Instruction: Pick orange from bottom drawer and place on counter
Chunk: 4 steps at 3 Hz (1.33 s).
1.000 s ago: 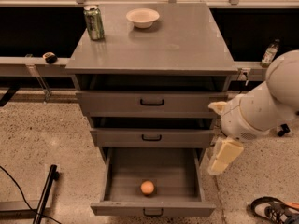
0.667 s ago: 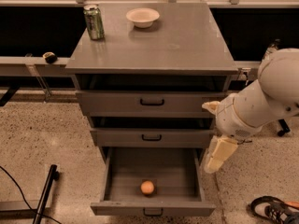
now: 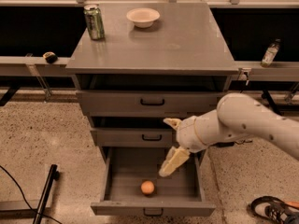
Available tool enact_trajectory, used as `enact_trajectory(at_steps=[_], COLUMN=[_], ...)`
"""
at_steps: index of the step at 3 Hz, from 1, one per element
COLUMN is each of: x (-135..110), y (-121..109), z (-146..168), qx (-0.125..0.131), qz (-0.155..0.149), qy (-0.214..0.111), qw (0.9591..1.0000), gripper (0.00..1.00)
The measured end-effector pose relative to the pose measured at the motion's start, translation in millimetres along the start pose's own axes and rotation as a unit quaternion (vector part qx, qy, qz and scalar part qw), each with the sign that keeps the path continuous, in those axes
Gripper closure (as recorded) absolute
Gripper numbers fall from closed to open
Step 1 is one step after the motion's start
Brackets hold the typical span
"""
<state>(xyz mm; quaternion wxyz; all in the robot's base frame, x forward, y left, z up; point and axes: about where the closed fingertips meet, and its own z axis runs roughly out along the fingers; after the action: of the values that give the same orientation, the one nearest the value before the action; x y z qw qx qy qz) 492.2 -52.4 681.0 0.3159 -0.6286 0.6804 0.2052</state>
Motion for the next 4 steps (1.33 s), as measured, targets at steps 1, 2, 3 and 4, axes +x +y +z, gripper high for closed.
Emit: enact_trajectory(at_steps=[1,2,3,4], x=[10.0,20.7,20.6,43.9], y=[-30.0,-51.0,-51.2,-51.9], z=[49.4,69.2,69.2,98.6], qx=[0.041,0.079,0.079,0.095], qz=[-0.003,0.007,0.007,0.033], qy=[-0.060,-0.075,-0.076,-0.102], qw=[0.9973,0.9940,0.9939,0.9896], gripper=[0.00,0.00,0.00,0.00])
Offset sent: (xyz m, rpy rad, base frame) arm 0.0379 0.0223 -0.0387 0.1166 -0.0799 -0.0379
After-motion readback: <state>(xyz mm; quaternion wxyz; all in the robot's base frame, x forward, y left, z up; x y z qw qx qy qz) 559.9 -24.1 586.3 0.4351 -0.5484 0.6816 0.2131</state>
